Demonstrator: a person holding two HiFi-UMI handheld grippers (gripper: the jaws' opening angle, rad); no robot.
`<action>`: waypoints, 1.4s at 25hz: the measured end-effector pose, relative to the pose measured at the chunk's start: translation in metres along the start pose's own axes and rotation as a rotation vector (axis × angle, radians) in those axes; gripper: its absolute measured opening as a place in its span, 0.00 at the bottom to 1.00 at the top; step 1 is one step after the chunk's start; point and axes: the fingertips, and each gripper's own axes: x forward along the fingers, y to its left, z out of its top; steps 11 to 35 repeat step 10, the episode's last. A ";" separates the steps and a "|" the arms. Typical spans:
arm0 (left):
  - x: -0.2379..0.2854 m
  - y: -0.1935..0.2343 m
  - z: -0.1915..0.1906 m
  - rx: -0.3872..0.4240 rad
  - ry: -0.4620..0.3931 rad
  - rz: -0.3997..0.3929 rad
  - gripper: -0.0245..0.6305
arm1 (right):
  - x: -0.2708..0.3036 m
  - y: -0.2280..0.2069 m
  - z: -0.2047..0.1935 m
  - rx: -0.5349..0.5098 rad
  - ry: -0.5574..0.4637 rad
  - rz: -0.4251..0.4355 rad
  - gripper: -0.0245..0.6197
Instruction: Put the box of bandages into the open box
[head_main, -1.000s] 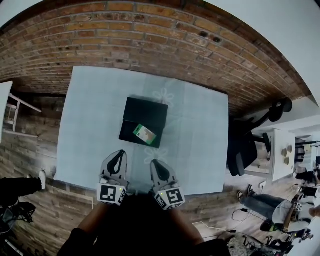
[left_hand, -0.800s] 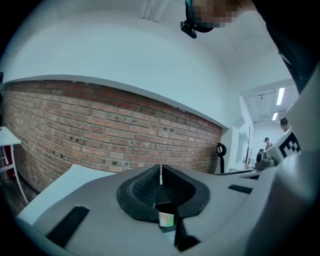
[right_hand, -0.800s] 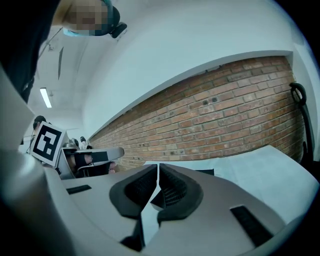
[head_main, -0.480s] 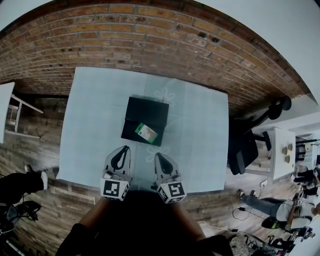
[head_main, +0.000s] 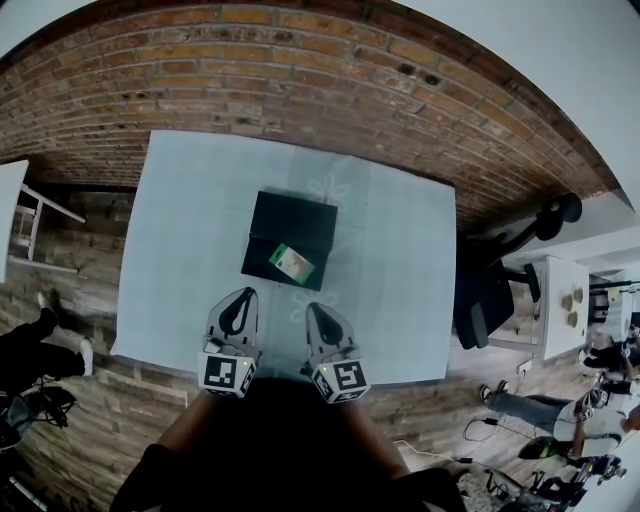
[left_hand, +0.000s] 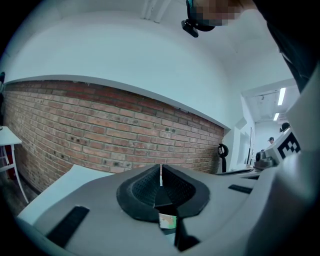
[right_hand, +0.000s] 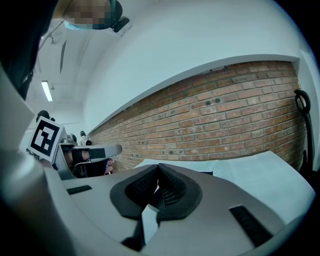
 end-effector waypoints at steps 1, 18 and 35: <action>0.000 0.000 0.000 -0.001 0.000 0.000 0.10 | 0.000 0.000 0.000 -0.002 0.000 0.001 0.08; 0.000 0.003 0.000 0.003 0.005 0.010 0.10 | 0.002 0.001 -0.001 -0.011 -0.006 0.002 0.08; 0.000 0.003 0.000 0.003 0.005 0.010 0.10 | 0.002 0.001 -0.001 -0.011 -0.006 0.002 0.08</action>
